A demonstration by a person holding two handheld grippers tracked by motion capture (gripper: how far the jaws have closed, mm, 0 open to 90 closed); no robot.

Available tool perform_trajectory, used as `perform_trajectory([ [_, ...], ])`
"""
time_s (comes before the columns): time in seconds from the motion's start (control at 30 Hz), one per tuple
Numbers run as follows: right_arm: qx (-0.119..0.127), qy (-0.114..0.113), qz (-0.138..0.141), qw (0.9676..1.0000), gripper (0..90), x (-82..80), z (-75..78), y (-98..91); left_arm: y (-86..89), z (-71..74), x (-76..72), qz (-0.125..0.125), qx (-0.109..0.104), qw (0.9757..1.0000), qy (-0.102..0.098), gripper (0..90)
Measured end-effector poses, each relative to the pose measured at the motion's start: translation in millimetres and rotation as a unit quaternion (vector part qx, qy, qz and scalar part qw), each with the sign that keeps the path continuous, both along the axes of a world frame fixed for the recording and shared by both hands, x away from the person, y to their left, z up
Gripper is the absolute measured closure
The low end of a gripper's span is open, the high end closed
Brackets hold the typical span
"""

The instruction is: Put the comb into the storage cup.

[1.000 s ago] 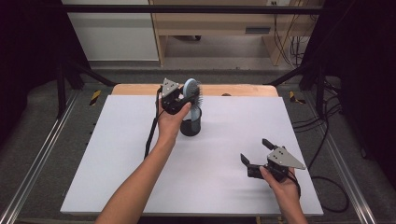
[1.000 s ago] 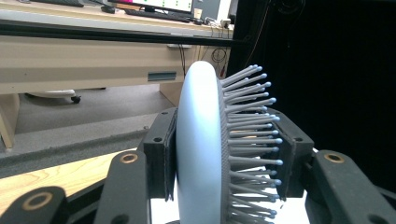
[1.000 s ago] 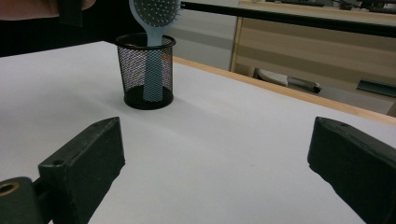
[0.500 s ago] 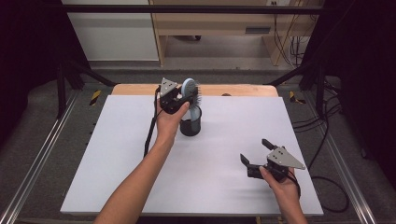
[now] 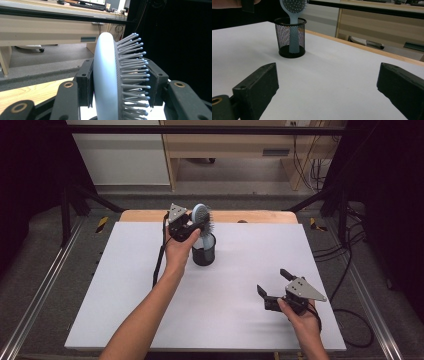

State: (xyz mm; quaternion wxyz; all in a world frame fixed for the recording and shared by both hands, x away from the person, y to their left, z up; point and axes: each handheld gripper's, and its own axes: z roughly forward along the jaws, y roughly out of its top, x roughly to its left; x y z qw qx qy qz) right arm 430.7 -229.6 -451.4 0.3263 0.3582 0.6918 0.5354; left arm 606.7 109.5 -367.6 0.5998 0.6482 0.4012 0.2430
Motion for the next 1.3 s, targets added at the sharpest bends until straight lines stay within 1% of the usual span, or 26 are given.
perform_trajectory([
  [0.9,-0.002,0.002,0.003,1.0000,3.9,0.4,-0.7,1.8,14.7,-2.4,3.5,0.004,-0.017,0.9997,0.015,48.4],
  [1.3,-0.003,0.003,0.004,1.0000,3.9,0.8,-1.3,2.4,23.8,-5.3,6.0,0.008,-0.035,0.9991,0.024,48.0],
])
